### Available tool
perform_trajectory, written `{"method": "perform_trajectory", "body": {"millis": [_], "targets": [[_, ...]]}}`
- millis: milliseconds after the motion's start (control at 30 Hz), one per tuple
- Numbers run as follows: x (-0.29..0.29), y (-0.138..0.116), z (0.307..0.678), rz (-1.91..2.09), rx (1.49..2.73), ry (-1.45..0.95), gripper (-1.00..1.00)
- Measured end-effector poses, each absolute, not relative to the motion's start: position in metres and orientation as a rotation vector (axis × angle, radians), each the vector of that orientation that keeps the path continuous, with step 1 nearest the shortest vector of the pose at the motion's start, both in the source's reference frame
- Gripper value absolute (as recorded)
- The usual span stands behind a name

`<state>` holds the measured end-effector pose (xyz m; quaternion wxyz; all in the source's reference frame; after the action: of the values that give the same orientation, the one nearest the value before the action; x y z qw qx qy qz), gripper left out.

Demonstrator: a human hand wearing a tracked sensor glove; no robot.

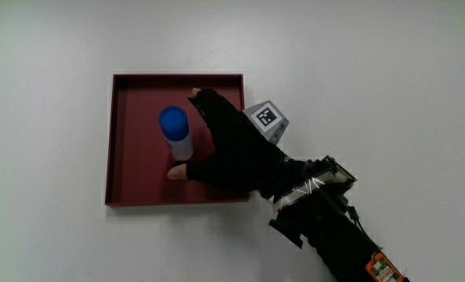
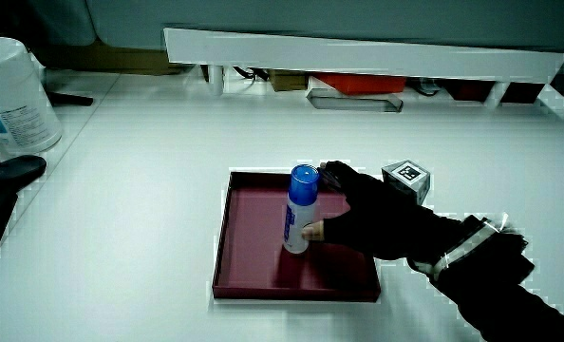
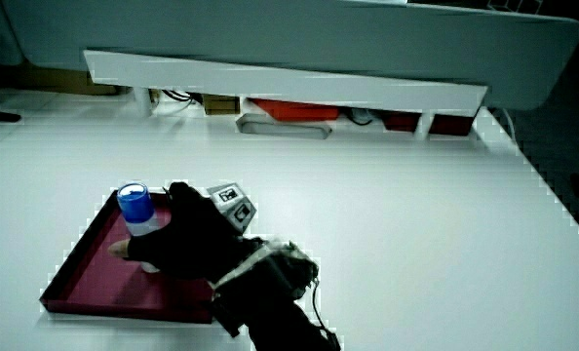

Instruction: Pick glue from plate

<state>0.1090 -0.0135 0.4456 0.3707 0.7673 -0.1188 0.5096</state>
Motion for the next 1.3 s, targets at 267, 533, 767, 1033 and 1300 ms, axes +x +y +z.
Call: {"method": "perform_trajectory", "body": {"millis": [267,533,767,1033,1300], "targets": [[0.079,-0.033,0.462,1.413,1.912,-0.396,0.00],[0.057,-0.043,0.480,1.459,1.883,-0.443,0.00],[0.048,-0.045,0.495,1.515,1.889,-0.480,0.00],[0.051,-0.045,0.501,1.635,1.873,-0.444,0.19],[0.054,-0.046,0.503,1.703,1.893,-0.408,0.57]]}}
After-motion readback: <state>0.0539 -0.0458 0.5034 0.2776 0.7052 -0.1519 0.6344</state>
